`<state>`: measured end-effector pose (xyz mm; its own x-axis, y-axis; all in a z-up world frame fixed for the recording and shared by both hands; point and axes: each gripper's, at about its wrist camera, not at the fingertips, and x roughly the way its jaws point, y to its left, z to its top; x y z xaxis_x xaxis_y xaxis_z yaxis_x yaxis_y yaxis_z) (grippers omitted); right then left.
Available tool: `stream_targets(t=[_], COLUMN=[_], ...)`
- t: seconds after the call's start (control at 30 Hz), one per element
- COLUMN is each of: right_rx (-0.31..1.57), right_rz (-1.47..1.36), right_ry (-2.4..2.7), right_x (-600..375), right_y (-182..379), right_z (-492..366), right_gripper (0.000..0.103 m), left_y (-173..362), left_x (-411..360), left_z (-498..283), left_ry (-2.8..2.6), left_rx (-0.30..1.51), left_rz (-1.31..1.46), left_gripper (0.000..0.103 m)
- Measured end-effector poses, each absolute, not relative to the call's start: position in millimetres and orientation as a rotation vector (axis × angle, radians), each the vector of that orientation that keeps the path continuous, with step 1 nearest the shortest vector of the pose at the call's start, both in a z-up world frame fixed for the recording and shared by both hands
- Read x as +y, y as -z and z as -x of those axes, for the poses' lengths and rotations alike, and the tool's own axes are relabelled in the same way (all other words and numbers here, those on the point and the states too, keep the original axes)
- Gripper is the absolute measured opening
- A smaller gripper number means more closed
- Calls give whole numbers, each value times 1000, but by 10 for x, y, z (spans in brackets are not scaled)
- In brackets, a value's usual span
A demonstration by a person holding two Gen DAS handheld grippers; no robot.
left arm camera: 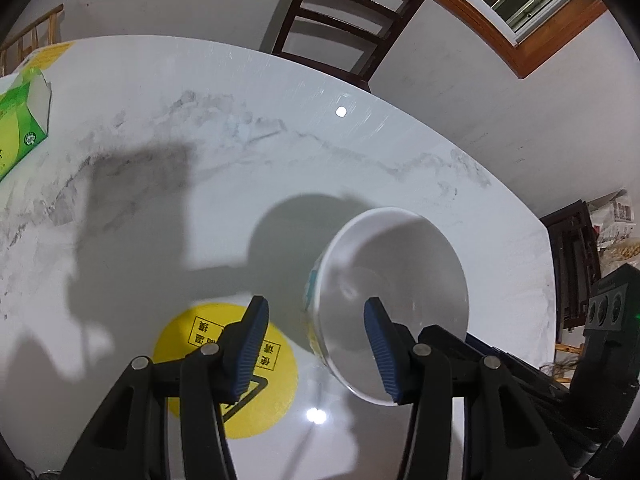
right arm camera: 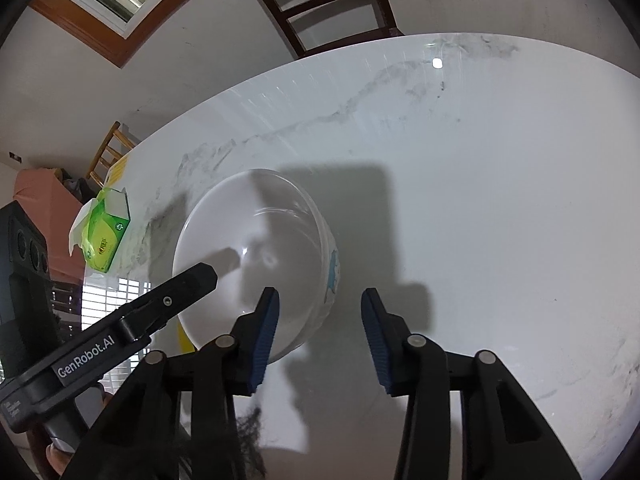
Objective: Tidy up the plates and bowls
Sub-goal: 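Close both tools on the rim of the small white bowl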
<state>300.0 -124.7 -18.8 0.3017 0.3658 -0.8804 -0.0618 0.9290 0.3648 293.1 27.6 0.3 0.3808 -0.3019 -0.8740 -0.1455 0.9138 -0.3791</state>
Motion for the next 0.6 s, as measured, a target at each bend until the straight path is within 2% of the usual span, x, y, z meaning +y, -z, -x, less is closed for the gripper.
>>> stream_targets(t=[0.1, 0.17, 0.23, 0.3, 0.6], right_rx=[1239, 1240, 1242, 1245, 1242], right_rz=[-283, -277, -277, -289, -295], right_ry=[-298, -299, -303, -311, -320], right_x=[-1238, -1212, -1201, -1197, -1231], right_y=[208, 231, 250, 271, 257], right_z=[-3015, -3032, -3043, -3049, -2962], right_gripper=[35, 31, 27, 24, 24], left_y=[28, 74, 120, 153, 150], left_x=[253, 240, 227, 214, 182], left_z=[-2948, -2975, -2992, -2998, -2924], left_ry=[105, 98, 97, 102, 106], left_rx=[1192, 1207, 1222, 1234, 1241], left_rz=[417, 413, 409, 407, 391], left_gripper=[47, 40, 27, 21, 18])
